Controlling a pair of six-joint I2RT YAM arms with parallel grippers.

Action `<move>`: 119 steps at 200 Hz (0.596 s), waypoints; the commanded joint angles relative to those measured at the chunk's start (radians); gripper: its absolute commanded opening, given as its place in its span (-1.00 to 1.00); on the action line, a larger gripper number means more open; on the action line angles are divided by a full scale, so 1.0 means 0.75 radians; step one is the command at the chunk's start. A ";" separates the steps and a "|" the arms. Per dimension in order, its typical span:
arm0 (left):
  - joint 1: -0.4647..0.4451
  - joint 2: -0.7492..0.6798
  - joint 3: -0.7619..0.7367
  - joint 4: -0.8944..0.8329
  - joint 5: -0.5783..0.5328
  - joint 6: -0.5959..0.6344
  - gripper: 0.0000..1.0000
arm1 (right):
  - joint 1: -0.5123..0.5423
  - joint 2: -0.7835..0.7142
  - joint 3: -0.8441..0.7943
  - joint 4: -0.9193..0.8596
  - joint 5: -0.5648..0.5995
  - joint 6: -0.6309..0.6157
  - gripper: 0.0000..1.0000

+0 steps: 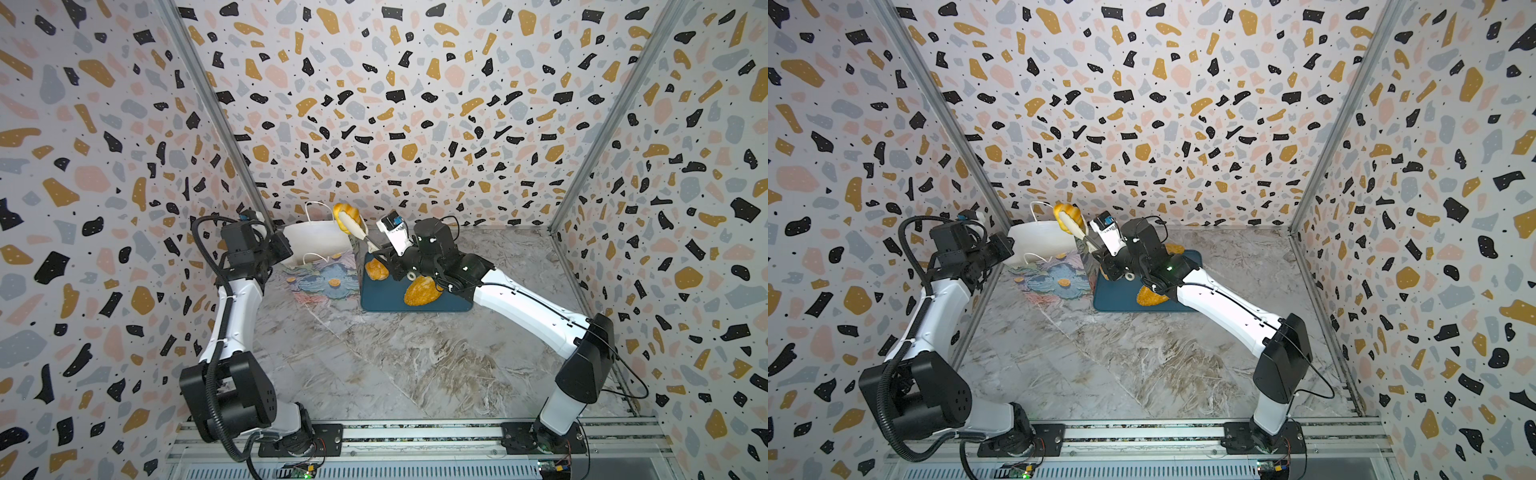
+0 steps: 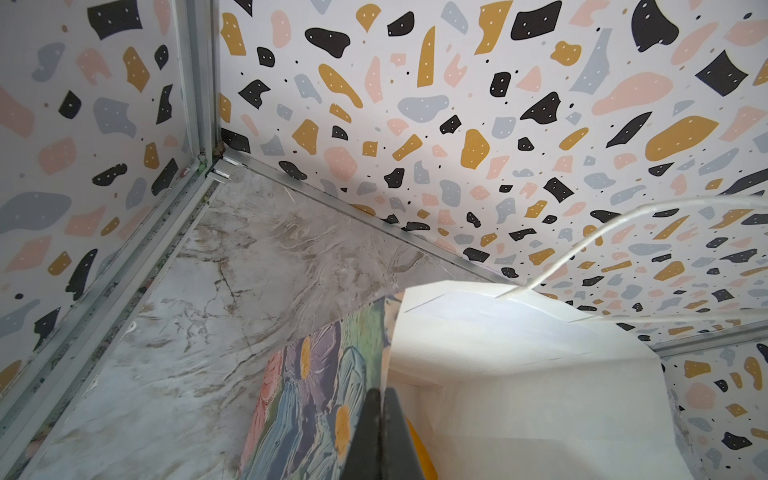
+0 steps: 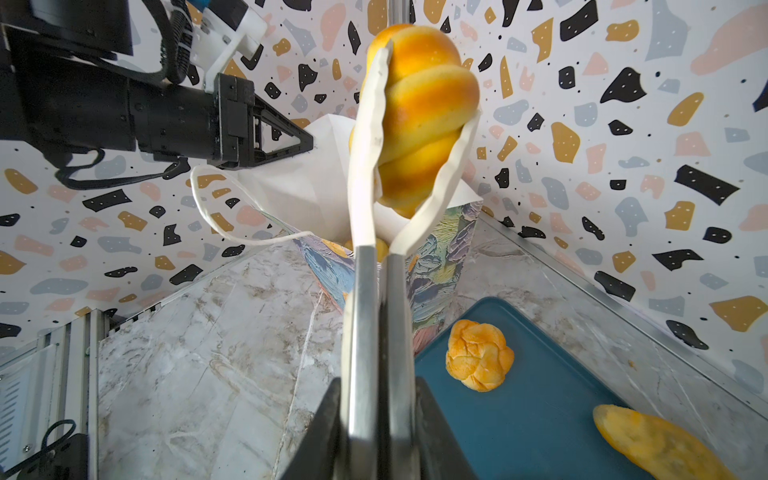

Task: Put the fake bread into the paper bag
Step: 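Carry the striped bun in the tongs over the bag held by the left gripper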

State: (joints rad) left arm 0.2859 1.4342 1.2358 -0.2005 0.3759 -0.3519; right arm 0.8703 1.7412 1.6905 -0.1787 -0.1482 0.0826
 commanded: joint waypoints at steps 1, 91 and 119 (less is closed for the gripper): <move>0.003 -0.034 -0.011 0.038 0.011 0.009 -1.00 | 0.022 -0.007 0.093 0.061 -0.030 0.004 -0.63; 0.002 -0.044 -0.020 0.049 0.015 -0.002 -1.00 | 0.066 0.138 0.256 -0.008 -0.035 -0.030 -0.63; 0.002 -0.042 -0.021 0.049 0.015 -0.001 -1.00 | 0.077 0.195 0.334 -0.059 -0.039 -0.041 -0.62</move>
State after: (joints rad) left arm 0.2859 1.4315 1.2343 -0.1986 0.3763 -0.3527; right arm 0.9184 1.8862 1.8561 -0.2222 -0.1669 0.0689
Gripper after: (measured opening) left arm 0.046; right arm 0.269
